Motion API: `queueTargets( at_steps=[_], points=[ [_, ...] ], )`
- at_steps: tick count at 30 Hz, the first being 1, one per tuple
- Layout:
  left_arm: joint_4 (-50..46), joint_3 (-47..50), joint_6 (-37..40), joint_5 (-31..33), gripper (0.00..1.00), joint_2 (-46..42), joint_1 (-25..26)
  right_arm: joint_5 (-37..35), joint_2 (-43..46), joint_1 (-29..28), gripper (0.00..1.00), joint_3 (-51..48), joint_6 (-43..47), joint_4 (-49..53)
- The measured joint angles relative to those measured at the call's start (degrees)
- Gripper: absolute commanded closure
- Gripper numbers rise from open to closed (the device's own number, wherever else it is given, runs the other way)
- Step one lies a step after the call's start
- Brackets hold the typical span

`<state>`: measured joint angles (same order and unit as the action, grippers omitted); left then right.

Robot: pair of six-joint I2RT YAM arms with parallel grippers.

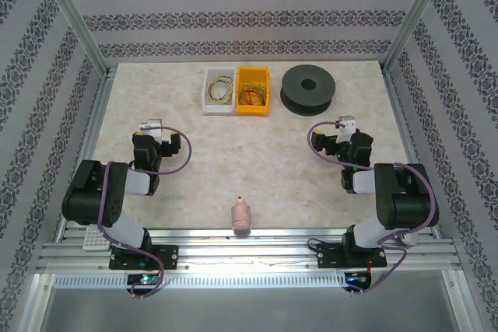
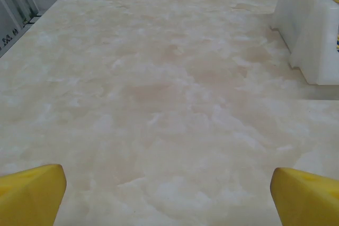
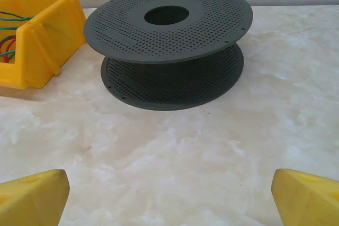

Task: Wrap the cables

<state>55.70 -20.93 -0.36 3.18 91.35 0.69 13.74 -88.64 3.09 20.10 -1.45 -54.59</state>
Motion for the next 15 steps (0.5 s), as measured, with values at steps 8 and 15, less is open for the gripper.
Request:
queueTargets(
  at_steps=[8, 15],
  points=[
    [-0.02, 0.0, 0.0, -0.04, 0.01, 0.0, 0.0, -0.79, 0.0, 0.0, 0.02, 0.0, 0.0, 0.02],
    [-0.02, 0.0, 0.0, -0.2, 0.01, 0.0, 0.0, -3.52, 0.04, -0.74, 0.02, 0.79, -0.04, 1.36]
  ],
)
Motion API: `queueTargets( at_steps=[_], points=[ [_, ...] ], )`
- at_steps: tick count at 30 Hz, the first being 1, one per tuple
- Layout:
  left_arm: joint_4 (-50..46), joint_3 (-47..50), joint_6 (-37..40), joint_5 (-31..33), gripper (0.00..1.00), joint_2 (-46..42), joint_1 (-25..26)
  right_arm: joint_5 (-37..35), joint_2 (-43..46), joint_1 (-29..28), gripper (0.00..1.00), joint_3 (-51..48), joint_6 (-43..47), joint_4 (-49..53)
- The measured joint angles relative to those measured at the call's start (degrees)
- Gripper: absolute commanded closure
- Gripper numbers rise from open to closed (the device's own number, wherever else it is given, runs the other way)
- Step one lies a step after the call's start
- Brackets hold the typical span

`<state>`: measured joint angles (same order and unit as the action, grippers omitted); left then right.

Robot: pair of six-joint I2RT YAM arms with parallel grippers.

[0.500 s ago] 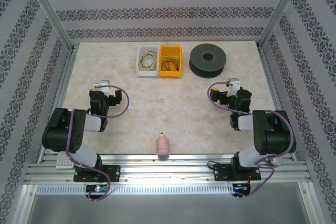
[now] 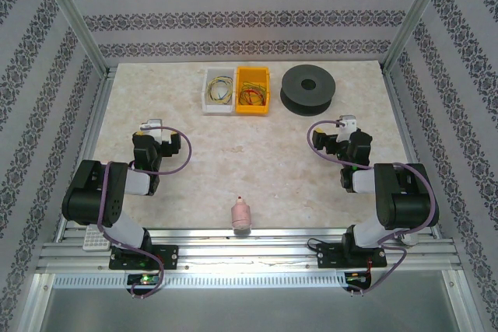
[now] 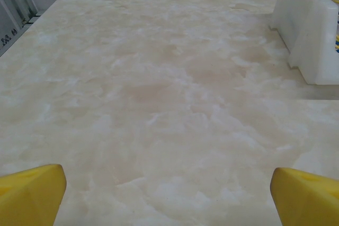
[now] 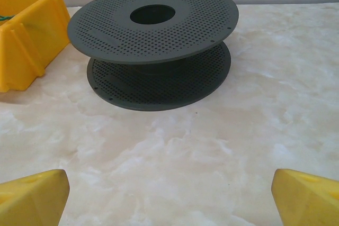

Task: Wrap the cables

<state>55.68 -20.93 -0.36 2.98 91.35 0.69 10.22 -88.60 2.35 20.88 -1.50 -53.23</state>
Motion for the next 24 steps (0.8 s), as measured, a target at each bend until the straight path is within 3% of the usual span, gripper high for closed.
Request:
queueTargets(
  at_steps=[17, 19, 24],
  points=[
    [-2.29, -0.83, -0.04, 0.48, 0.01, -0.33, 0.0, -3.65, 0.72, -0.7, 0.02, 0.44, 0.0, 2.29],
    [-12.39, -4.7, -0.57, 1.81, 0.0, -2.75, 0.0, -4.96, 3.48, -1.51, 0.02, 2.84, 0.02, 9.44],
    [-41.64, -25.94, -4.02, 3.28, 0.0, -8.17, 0.0, -4.55, 12.57, -1.38, 0.02, 12.11, -1.75, 22.67]
  ],
)
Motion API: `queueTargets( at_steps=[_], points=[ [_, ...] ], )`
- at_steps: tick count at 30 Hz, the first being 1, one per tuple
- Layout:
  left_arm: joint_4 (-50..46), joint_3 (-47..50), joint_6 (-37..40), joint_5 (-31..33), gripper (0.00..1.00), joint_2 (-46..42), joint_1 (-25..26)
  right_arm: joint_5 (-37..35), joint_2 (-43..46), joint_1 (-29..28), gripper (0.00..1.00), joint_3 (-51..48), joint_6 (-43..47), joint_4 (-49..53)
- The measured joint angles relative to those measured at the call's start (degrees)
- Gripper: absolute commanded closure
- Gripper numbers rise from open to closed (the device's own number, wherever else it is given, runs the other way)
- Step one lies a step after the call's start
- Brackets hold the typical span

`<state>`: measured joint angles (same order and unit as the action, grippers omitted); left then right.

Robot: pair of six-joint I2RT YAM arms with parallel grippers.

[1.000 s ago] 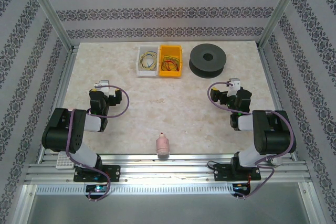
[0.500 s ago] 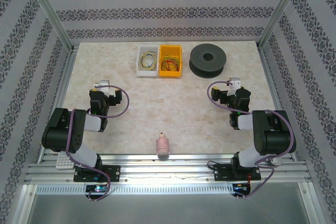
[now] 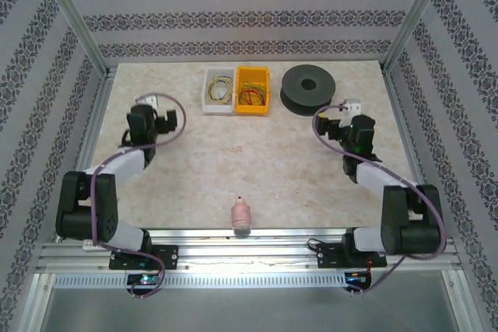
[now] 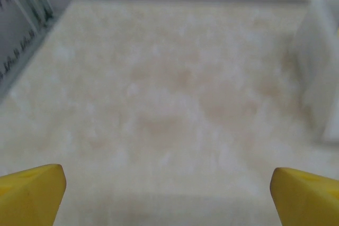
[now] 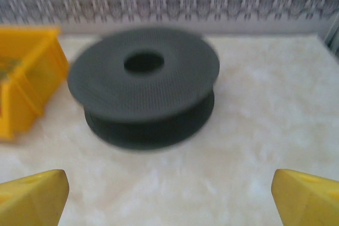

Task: Wrap the cables

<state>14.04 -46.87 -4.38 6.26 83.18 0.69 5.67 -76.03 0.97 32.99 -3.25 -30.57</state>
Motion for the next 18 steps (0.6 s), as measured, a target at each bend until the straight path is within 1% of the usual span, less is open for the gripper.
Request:
queueTargets(
  at_steps=[2, 4, 6, 10, 14, 18],
  points=[
    [-10.73, -8.66, -1.57, -0.31, 0.0, -1.07, 0.0, 2.34, 0.87, 1.57, 0.02, 4.74, -2.95, 3.19],
    [-20.31, -14.78, -2.73, -1.62, 0.0, -1.64, 0.0, 5.18, -0.98, 3.5, 0.02, 9.35, -6.05, 5.44],
    [-28.11, -18.12, -3.45, -3.26, 0.0, -1.86, 0.0, 8.72, -5.07, 5.27, 0.02, 14.62, -9.73, 7.56],
    [-43.1, -20.94, -3.76, -6.34, 0.0, -1.95, 0.59, 17.09, -17.97, 7.65, 0.02, 26.32, -18.25, 10.6],
    [-52.89, -21.29, -3.72, -7.04, 0.0, -3.06, 2.45, 21.38, -28.59, 8.04, 0.04, 34.14, -24.65, 13.42],
    [-57.4, -21.27, -3.72, -7.5, 0.0, -5.35, 3.82, 22.32, -34.25, 8.04, 0.06, 37.79, -28.28, 15.87]
  ],
)
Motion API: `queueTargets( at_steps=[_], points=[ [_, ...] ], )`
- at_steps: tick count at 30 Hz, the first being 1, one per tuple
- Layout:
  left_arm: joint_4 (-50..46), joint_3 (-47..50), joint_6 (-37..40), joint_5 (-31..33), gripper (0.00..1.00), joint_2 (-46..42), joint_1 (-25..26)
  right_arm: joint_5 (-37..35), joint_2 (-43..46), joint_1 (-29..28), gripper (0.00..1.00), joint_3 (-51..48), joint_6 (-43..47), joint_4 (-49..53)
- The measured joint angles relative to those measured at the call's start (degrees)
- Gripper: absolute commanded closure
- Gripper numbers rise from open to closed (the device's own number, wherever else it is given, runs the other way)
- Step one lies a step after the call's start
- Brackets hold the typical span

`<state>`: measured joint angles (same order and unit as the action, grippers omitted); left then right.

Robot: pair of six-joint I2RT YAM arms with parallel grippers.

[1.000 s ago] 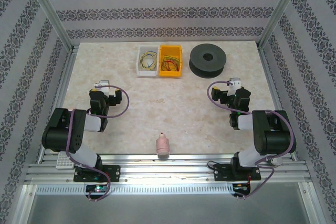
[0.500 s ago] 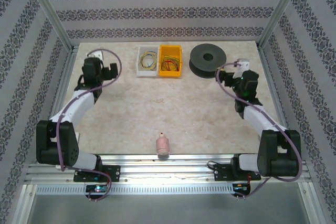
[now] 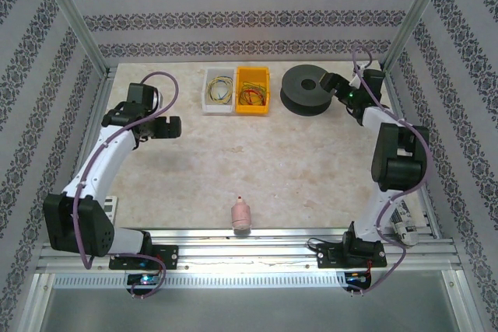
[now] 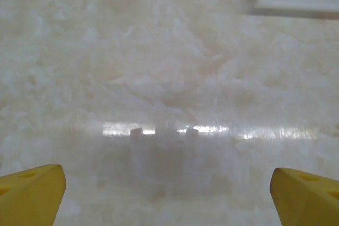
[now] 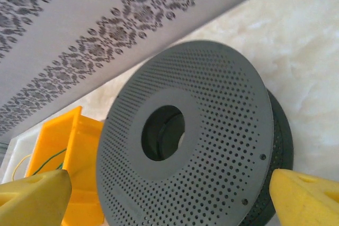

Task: Wrap the cables

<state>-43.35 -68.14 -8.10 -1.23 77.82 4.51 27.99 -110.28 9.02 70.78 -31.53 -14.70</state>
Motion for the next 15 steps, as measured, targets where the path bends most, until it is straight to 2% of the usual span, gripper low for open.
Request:
queueTargets(
  at_steps=[12, 15],
  points=[
    [-2.49, 1.92, -0.11, 0.48, 0.0, -1.44, 3.8, 0.46, -9.07, -0.28, 0.09, 3.65, -6.78, 0.31],
    [-2.47, 2.4, -0.13, 1.05, 0.0, -1.77, 4.09, 0.61, -10.34, -0.68, 0.13, 4.7, -7.65, 0.31]
  ],
)
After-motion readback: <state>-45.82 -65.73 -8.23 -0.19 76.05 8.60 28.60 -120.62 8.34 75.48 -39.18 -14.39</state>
